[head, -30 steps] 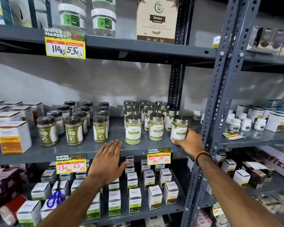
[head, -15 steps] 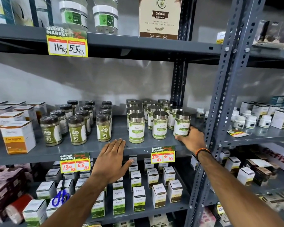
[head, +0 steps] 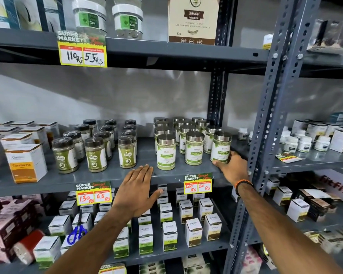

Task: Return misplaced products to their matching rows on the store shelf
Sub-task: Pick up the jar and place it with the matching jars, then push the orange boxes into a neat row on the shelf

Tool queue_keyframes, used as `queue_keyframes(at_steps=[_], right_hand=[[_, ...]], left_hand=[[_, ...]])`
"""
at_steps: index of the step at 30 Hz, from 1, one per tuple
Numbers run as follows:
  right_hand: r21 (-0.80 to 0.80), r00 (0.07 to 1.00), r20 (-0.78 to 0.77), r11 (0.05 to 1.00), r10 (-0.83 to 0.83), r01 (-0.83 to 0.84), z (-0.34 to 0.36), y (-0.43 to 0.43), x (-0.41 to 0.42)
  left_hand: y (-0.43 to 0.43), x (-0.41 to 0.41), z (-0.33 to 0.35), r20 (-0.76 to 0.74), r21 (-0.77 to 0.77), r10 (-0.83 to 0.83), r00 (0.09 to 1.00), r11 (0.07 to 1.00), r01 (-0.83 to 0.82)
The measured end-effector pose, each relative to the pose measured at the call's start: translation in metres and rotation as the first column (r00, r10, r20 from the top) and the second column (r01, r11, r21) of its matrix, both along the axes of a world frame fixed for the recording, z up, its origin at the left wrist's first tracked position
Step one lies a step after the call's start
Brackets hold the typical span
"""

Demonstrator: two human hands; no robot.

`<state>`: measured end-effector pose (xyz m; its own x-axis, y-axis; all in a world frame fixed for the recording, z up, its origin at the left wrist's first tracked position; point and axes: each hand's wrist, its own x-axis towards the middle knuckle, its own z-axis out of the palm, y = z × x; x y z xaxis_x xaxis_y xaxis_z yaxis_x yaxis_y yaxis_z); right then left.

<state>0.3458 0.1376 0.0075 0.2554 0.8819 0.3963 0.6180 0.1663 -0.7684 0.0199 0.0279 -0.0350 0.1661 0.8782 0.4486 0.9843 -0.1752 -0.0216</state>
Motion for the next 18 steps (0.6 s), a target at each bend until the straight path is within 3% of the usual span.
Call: queue_keyframes(at_steps=[10, 13, 18], right_hand=[[0.147, 0.999, -0.021, 0.989, 0.028, -0.024, -0.031, -0.075, -0.017], [0.205, 0.987, -0.047, 0.969, 0.151, -0.138, -0.025, -0.107, -0.051], [0.304, 0.928, 0.04, 0.88, 0.371, -0.364, -0.005, -0.15, -0.148]], left_hand=[[-0.061, -0.023, 0.005, 0.053, 0.017, -0.015, 0.998, 1.0, 0.014], [-0.103, -0.056, 0.004, 0.04, 0.05, 0.017, 0.999, 0.999, -0.019], [-0.171, -0.151, 0.007, 0.09, 0.153, 0.121, 0.989, 0.979, -0.134]])
